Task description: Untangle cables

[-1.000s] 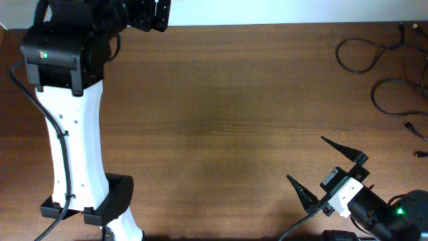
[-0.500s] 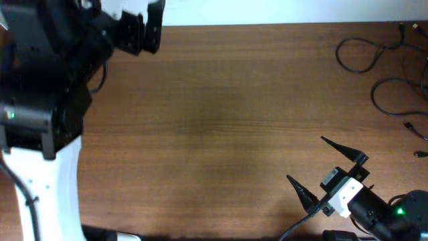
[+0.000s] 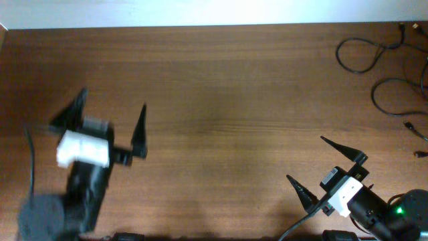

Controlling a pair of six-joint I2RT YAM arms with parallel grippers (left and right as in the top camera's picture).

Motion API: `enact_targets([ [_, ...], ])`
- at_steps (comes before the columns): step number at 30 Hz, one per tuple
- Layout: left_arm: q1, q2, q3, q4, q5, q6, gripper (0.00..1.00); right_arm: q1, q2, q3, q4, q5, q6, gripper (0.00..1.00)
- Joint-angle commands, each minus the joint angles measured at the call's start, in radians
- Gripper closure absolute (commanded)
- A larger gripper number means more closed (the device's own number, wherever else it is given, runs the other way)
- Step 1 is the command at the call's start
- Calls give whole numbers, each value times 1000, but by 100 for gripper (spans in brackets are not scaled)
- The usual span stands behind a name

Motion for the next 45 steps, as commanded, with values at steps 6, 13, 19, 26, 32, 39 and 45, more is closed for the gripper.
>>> enact_targets([
  [6,72,-398,-759,840,113,-87,1,5,-3,-2,0,-5,2,1],
  [13,90,-517,-919,863,-59,-87,1,5,-3,-2,0,-5,2,1],
  [19,85,-544,-936,440,-223,-87,1,5,-3,-2,0,-5,2,1],
  [26,85,-544,-936,164,-237,-71,1,5,-3,-2,0,-5,2,1],
  [32,85,-544,-935,158,-203,-72,1,5,-3,-2,0,-5,2,1],
  [39,85,-544,-935,158,-203,-72,1,5,-3,-2,0,-5,2,1],
  [45,85,-544,-935,158,-203,-72,1,5,-3,-2,-11,43,2,1],
])
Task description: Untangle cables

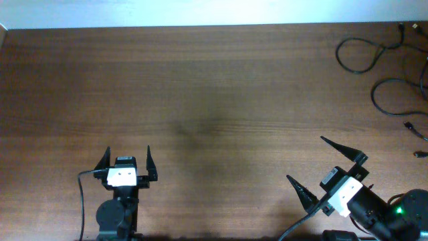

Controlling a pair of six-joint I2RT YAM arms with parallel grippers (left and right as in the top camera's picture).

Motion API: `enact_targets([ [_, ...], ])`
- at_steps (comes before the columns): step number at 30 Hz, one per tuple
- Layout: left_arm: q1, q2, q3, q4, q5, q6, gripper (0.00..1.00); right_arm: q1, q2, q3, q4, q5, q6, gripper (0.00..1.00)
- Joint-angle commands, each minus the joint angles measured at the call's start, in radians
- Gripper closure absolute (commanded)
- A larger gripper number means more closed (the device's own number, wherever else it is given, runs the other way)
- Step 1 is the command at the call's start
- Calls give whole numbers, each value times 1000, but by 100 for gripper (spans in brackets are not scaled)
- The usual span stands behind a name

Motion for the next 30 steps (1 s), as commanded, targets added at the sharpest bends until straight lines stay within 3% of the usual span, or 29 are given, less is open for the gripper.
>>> enact_targets([
  [1,0,-5,-2,-8,11,2,1,5,-3,-2,-24,60,2,1],
  [5,0,-5,-2,-8,11,2,1,6,-21,-34,-57,56,1,1],
  [6,0,-5,-2,-8,11,2,1,5,-36,-71,19,56,1,1],
  [7,0,-5,-2,-8,11,2,1,6,-95,-200,249,55,2,1],
  [10,0,-5,-2,-8,11,2,2,8,-291,-491,648,55,2,1],
  [13,0,-5,-2,-8,11,2,1,37,-377,-603,845,84,2,1],
  [16,0,-5,-2,-8,11,2,1,146,-381,-610,848,556,75,1],
  [18,0,-5,-2,-8,11,2,1,150,-381,-617,817,714,148,1],
  [22,0,-5,-2,-8,11,2,1,135,-382,-789,858,758,148,1],
  [25,0,-5,-2,-8,11,2,1,70,-382,-806,808,735,148,1],
  [30,0,-5,-2,-8,11,2,1,42,-382,-806,585,733,148,1],
])
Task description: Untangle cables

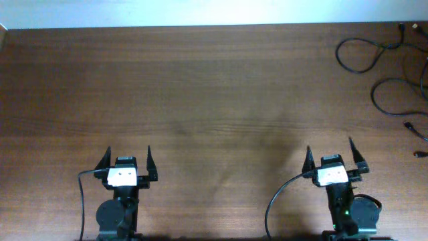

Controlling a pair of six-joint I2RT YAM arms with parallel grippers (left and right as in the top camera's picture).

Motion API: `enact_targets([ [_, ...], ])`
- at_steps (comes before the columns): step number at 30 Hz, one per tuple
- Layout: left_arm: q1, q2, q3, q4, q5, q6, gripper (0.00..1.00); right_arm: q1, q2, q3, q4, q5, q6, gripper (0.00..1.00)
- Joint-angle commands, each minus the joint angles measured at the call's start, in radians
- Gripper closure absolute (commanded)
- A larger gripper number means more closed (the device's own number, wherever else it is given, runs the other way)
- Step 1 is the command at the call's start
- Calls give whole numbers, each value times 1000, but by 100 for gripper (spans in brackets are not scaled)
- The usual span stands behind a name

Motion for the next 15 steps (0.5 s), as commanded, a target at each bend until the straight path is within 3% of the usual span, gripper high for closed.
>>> enact_targets([
  [1,0,-6,-2,-6,4,2,1,-7,-6,-5,-35,6,13,1],
  [5,0,-6,-2,-6,4,2,1,-6,-6,-5,-37,20,14,1],
  [7,0,-6,-2,-6,4,2,1,-7,-6,-5,-38,45,176,1],
  [8,0,-6,-2,-6,4,2,1,-9,-6,-5,-40,142,370,1],
  [10,0,-6,-2,-6,4,2,1,-61,-6,-5,-29,204,542,1],
  [15,0,-6,-2,-6,4,2,1,-68,-6,-5,-30,222,528,1],
])
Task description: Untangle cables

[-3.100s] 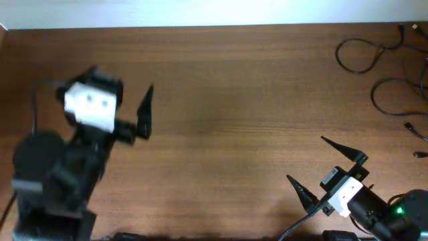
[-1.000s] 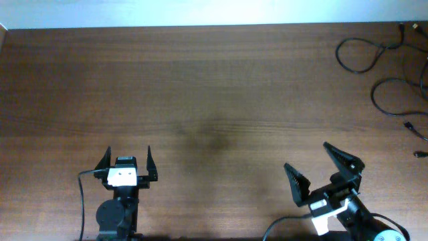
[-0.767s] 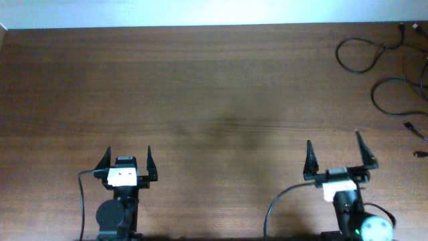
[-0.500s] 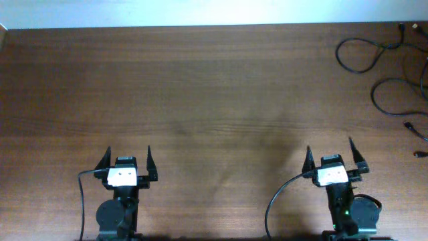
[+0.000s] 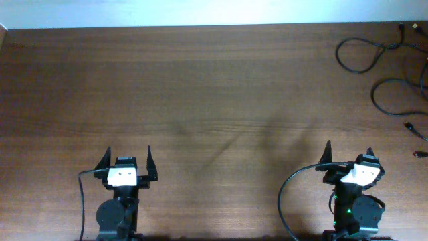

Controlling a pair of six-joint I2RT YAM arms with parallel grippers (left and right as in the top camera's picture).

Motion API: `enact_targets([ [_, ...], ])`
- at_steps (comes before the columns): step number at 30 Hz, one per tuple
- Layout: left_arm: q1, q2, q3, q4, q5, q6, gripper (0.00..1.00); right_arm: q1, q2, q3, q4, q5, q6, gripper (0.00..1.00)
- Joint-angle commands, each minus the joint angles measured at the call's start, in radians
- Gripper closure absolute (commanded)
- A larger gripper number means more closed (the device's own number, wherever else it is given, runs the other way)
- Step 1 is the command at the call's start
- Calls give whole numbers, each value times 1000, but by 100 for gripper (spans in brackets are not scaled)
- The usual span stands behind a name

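Observation:
Black cables [image 5: 364,52] lie in loose loops at the far right corner of the brown table [image 5: 214,100], with more loops [image 5: 394,94] and loose plug ends [image 5: 420,134] running down the right edge. My left gripper [image 5: 127,159] stands open at the near left edge, far from the cables, with nothing between its fingers. My right gripper [image 5: 349,150] is open at the near right edge, tilted slightly right, below the cables and apart from them.
Each arm's own black lead [image 5: 287,194] curls beside its base at the near edge. A pale wall strip [image 5: 200,12] borders the far side of the table.
My right gripper has shifted to the right along the near edge and turned slightly clockwise. The left gripper and the cables have not moved.
First my left gripper was open, raised and tilted over the near left area, while the right was open and angled at the near right corner. Then the left stood upright at its near-edge spot. Later the right stood straight too, and now sits further right.

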Motion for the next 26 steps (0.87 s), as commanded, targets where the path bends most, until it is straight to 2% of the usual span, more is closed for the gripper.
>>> enact_targets([
  [1,0,-6,-2,-6,4,2,1,9,-7,-5,-5,38,-36,1],
  [26,0,-6,-2,-6,4,2,1,27,-5,-5,-5,34,-55,1],
])
